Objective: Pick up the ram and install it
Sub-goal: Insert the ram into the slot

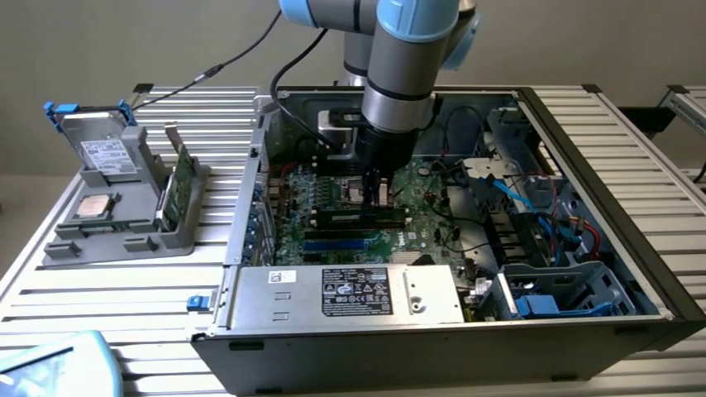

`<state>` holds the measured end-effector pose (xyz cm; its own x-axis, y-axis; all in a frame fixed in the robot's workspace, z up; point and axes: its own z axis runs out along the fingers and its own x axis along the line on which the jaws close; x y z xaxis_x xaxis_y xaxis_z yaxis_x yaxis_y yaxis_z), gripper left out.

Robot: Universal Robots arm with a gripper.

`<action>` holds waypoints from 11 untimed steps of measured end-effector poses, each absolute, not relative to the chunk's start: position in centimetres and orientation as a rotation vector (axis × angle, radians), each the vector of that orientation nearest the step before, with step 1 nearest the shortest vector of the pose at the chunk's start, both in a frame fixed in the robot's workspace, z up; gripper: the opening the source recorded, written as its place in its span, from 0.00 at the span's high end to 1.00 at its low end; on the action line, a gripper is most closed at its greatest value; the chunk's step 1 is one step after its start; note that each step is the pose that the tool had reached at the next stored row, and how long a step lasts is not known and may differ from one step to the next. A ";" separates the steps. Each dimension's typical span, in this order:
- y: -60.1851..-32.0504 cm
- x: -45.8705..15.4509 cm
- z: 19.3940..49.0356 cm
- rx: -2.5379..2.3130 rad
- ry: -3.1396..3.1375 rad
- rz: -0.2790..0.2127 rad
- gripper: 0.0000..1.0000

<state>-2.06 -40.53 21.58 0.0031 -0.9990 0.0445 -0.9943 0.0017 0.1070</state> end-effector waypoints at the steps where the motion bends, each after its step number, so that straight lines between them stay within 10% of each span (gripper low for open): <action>1: -40.5 -2.1 21.6 2.146 -2.144 -0.067 0.85; 11: -40.5 -2.1 21.5 2.145 -2.144 -0.066 0.85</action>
